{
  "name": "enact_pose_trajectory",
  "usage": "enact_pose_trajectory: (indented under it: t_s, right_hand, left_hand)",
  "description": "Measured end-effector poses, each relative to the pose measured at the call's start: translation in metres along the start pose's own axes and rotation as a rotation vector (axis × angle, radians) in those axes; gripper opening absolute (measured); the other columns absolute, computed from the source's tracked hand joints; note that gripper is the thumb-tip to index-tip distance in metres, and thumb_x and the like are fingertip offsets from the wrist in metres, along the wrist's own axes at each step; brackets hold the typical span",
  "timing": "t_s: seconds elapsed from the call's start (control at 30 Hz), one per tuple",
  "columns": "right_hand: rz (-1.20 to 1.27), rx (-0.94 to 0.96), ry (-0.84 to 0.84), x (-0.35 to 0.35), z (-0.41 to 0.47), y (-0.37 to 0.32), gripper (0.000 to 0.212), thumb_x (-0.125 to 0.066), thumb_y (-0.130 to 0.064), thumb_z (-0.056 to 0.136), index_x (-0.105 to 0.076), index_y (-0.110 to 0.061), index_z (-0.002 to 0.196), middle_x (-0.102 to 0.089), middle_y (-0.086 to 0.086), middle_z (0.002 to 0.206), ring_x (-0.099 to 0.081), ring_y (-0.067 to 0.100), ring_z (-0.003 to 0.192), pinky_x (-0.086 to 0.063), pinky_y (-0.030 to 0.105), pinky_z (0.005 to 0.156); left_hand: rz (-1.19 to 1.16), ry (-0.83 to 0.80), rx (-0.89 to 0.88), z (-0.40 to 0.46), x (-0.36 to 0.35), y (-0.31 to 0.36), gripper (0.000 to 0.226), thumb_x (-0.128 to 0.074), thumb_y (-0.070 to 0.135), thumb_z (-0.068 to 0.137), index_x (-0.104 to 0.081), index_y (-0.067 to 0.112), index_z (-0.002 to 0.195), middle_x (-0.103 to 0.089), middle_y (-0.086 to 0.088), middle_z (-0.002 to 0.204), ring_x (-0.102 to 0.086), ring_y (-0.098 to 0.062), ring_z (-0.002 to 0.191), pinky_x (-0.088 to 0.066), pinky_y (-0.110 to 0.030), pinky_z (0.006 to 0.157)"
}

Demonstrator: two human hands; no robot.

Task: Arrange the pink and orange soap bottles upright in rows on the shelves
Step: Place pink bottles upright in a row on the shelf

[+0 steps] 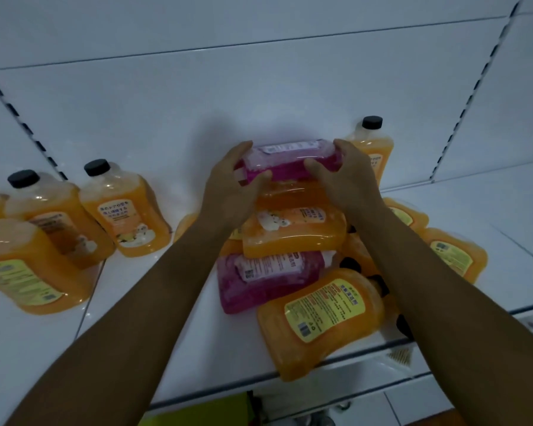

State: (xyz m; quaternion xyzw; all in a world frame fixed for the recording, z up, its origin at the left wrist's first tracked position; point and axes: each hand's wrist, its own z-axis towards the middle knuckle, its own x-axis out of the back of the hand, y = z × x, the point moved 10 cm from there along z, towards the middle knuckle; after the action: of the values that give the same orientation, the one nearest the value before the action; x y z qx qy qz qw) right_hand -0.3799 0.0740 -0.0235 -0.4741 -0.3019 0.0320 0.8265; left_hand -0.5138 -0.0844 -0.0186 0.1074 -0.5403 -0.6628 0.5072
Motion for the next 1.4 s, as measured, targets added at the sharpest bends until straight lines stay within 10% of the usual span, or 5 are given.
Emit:
enact_pose_trajectory:
  t_s: [0.13,0.4,0.67,1.0,1.4]
  right_hand:
    - [0.038,0.016,0.029,0.003,-0.005,-0.004,0.058,-0.067,-0.043,0.086,-0.049,-0.016,0.134,-0.054,0.007,0.13,-0.052,0.021,0.114,-0.046,0.026,0.087]
    - [0.184,0.088,0.077,0.027,-0.028,-0.034,0.071,-0.072,-0.036,0.084,-0.039,-0.016,0.144,-0.043,0.006,0.142,-0.049,0.017,0.122,-0.052,0.037,0.097]
    - [0.294,0.045,0.189,0.082,-0.054,-0.042,0.062,-0.067,-0.046,0.086,-0.043,-0.023,0.138,-0.048,-0.004,0.136,-0.055,0.011,0.117,-0.055,0.033,0.091]
    - [0.285,0.069,0.341,0.217,-0.07,-0.007,0.06,-0.079,-0.016,0.079,-0.049,-0.023,0.131,-0.052,-0.001,0.131,-0.063,0.015,0.107,-0.058,0.025,0.079]
    - [0.085,-0.085,0.401,0.408,-0.043,0.158,0.081,-0.087,-0.025,0.068,-0.041,-0.019,0.134,-0.054,-0.002,0.126,-0.058,0.006,0.105,-0.05,0.009,0.077]
  left_hand:
    - [-0.085,0.052,0.02,-0.008,0.009,0.003,0.053,-0.07,0.025,0.087,-0.049,0.022,0.136,-0.054,0.005,0.131,-0.051,-0.003,0.11,-0.052,-0.019,0.086]
    - [-0.407,0.096,0.06,-0.03,0.027,0.01,0.025,-0.063,0.034,0.09,-0.061,0.024,0.113,-0.063,-0.004,0.119,-0.06,-0.026,0.115,-0.059,-0.047,0.08]
    - [-0.485,-0.144,0.079,-0.048,-0.006,0.049,0.075,-0.077,0.02,0.078,-0.04,0.03,0.142,-0.055,-0.006,0.134,-0.063,-0.022,0.111,-0.06,-0.036,0.074]
    - [-0.29,-0.659,-0.184,-0.069,-0.144,0.161,0.053,-0.081,0.012,0.074,-0.058,0.023,0.12,-0.071,0.002,0.104,-0.07,-0.019,0.089,-0.06,-0.044,0.073]
    - [-0.153,-0.813,-0.24,-0.068,-0.404,0.243,0.063,-0.088,0.021,0.064,-0.055,0.022,0.118,-0.069,0.004,0.106,-0.069,-0.011,0.09,-0.058,-0.025,0.078]
